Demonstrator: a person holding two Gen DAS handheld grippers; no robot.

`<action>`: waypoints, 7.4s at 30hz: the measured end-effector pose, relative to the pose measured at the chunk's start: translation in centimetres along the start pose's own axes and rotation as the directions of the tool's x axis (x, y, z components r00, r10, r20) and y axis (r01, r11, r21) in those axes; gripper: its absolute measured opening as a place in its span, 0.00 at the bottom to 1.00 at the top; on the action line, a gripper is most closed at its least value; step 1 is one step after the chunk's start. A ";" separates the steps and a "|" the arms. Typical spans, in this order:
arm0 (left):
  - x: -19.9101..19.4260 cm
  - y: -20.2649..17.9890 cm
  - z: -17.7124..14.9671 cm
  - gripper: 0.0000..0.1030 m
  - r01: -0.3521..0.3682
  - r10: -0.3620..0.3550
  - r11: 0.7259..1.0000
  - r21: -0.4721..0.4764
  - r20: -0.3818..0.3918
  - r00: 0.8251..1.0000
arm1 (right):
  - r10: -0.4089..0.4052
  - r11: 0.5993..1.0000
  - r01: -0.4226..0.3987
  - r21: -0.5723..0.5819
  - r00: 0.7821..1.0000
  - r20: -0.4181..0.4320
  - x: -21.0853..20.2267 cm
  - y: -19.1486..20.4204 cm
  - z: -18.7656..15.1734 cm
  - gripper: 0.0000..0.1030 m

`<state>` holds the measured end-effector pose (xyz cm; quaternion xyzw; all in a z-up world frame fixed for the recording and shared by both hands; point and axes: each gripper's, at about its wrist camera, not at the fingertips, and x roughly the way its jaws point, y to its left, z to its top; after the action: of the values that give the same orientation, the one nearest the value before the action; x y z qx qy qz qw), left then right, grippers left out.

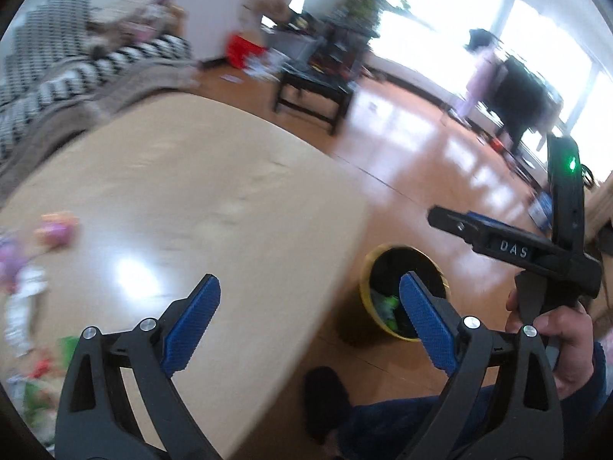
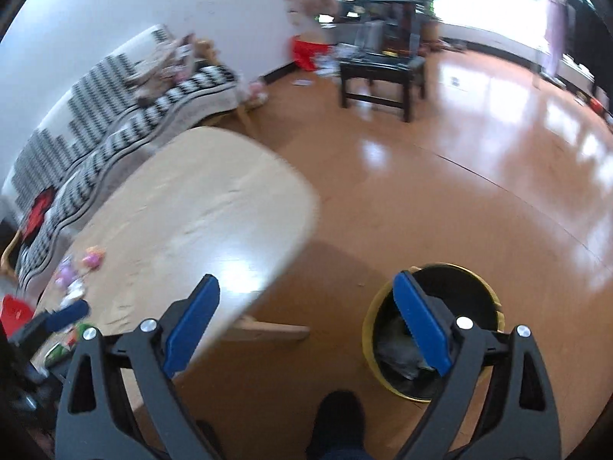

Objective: Collect trash
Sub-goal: 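Grasp the crumpled silver foil with the left tool while the right grasps the green toy car, then carry the foil and green car over the bin and open both tools, then grasp the white tissue with the left tool while the right grasps the small doll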

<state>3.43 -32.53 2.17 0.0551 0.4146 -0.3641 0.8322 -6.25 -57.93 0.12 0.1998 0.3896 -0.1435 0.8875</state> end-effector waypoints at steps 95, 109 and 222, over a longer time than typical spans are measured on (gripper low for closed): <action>-1.8 6.9 -2.8 0.26 -0.139 0.140 0.989 0.039 -0.007 0.990 | 0.045 0.987 -0.061 -0.149 0.992 -0.115 3.2 8.9 -2.1 0.32; 13.8 -14.3 -2.3 0.26 0.190 -0.162 0.962 0.198 -0.151 0.975 | -0.133 0.961 0.155 0.228 0.985 -0.112 0.5 -13.9 -2.7 0.32; 0.6 28.8 -6.5 0.90 -0.315 0.293 0.940 -0.132 -0.161 0.942 | 0.133 0.730 -0.281 -0.623 0.952 -0.274 25.0 38.9 -0.8 0.84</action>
<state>18.18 -9.33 -8.55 0.0785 0.4854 -0.1927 0.8492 25.58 -25.87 -9.64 -0.0669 0.4818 0.1242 0.8649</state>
